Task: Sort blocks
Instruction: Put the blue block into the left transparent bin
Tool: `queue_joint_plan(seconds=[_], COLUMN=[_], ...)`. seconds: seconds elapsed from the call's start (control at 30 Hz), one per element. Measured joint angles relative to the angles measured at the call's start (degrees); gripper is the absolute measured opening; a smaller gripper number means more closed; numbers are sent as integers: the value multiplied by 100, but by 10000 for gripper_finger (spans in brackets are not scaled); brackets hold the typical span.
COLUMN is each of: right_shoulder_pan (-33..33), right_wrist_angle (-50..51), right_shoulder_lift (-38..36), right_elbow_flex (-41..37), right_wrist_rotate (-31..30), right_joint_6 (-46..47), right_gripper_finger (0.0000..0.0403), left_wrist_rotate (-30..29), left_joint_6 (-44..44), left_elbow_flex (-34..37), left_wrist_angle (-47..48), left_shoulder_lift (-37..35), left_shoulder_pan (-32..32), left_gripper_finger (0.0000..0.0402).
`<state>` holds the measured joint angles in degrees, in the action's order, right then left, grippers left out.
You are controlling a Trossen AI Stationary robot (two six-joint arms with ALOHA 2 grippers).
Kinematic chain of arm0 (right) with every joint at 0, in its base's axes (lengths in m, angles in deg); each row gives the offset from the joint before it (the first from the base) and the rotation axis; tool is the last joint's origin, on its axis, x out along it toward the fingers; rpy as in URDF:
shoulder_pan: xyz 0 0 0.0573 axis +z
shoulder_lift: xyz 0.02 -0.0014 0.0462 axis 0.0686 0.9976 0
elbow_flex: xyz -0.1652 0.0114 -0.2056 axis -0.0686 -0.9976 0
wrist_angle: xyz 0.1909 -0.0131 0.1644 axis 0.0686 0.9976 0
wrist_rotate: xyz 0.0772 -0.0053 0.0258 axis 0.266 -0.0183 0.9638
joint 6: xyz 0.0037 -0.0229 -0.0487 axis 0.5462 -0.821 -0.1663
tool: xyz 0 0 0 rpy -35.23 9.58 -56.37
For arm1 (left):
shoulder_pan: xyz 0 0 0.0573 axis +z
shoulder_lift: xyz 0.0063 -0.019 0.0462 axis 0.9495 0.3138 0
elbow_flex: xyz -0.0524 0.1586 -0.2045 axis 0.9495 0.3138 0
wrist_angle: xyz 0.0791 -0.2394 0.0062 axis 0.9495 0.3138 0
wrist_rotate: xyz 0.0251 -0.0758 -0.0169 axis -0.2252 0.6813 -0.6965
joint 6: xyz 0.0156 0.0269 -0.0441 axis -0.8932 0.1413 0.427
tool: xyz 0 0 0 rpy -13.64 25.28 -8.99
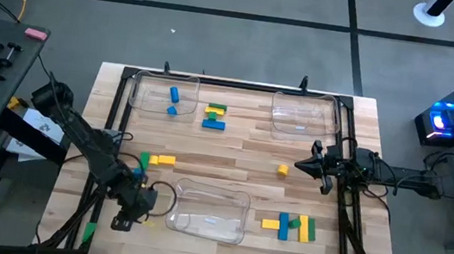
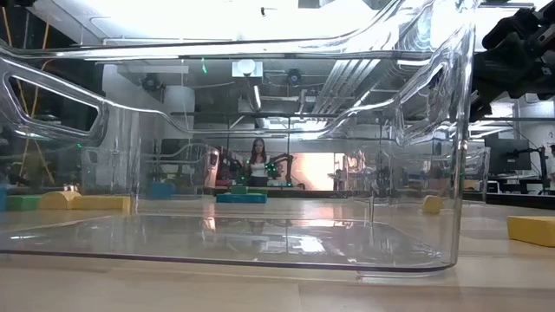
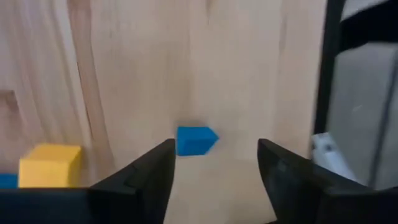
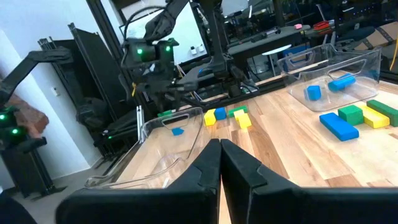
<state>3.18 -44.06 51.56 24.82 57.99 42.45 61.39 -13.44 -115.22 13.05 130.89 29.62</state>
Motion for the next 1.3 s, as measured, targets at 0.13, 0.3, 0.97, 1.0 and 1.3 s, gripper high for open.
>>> queue_joint_plan(seconds=[0.13,0.3,0.97,1.0,1.3], right_shoulder_pan=[1,0,0,0,2], right_wrist_angle=[0,0,0,0,2], right_shoulder_lift=[0,0,0,0,0], right_elbow_flex=[-1,0,-2,0,0], right_wrist_rotate=[0,0,0,0,0], right_joint_6=[1,2,2,2,0], right_gripper_finger=[5,5,5,5,5], left_wrist_rotate=[-18,15,125,98,242], left_joint_6=[-213,-99,492,513,359], left_elbow_flex=[0,0,-31,-28,17], left_wrist_angle=[-27,-33,-339,-340,-154], left_shoulder_lift=[510,1032,1830,1832,1552], left_shoulder_pan=[-80,-125,-469,-469,-367], left_gripper_finger=[243,259,261,257,94])
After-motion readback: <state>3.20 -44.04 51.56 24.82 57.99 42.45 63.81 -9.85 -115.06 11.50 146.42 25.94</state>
